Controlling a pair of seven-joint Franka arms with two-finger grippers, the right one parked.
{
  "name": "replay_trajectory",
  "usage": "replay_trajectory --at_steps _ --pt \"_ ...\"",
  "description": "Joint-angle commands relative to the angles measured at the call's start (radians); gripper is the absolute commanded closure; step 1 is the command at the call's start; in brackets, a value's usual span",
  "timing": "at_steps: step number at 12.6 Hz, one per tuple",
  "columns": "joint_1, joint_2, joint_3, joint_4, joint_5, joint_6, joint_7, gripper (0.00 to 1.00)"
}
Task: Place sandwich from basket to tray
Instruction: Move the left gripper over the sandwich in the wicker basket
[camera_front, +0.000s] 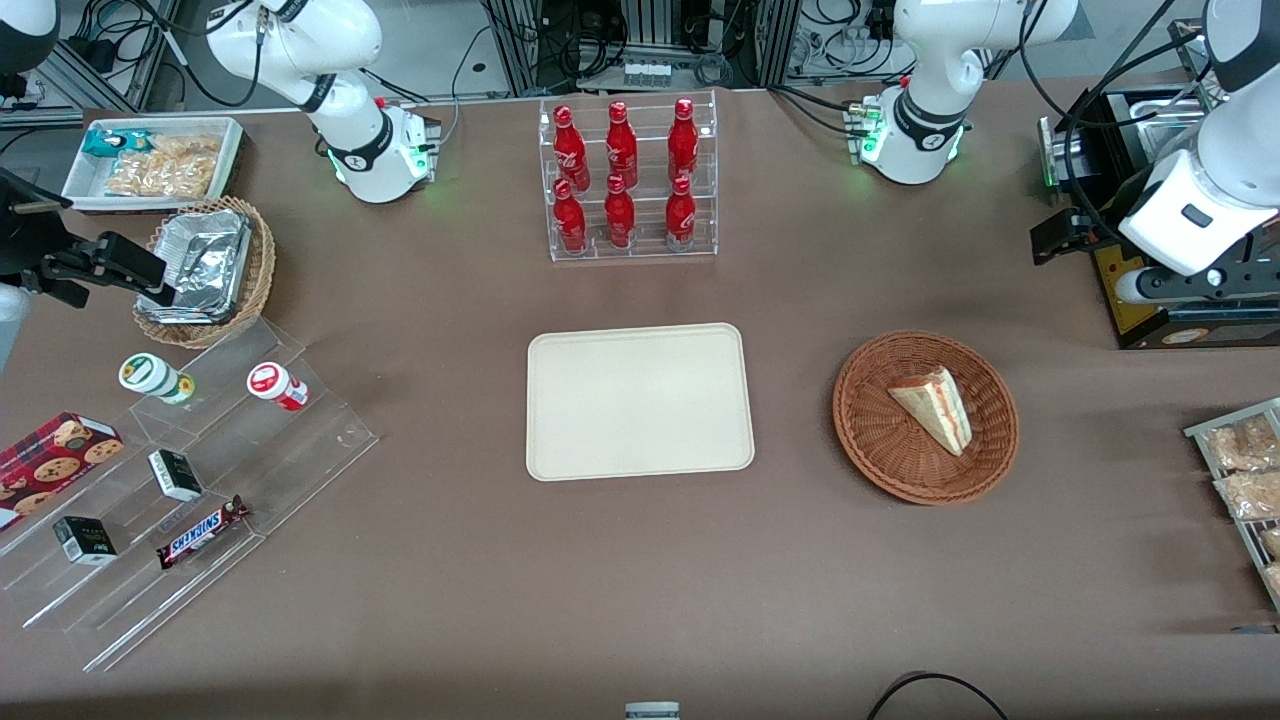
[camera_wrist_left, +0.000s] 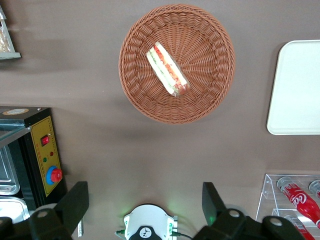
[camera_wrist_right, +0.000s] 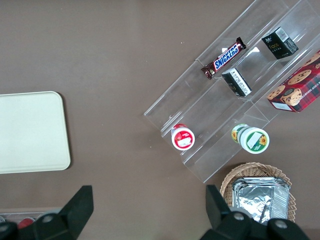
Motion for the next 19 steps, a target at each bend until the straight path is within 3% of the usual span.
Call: replay_trajectory --at_steps 1,5,11,15,19 --pt "0.005 -0.011 -0.019 0.000 -0.009 0.016 0.015 0.00" --pt "0.003 0.026 -0.021 -0.064 -0.008 0.057 0.017 0.00" --pt "0.003 0.029 -0.021 -0.393 -0.006 0.436 0.003 0.00" --pt "0.005 0.054 -0.021 -0.509 -0.006 0.622 -0.017 0.00" --pt "0.003 0.055 -0.021 -0.618 -0.006 0.810 -0.280 0.00"
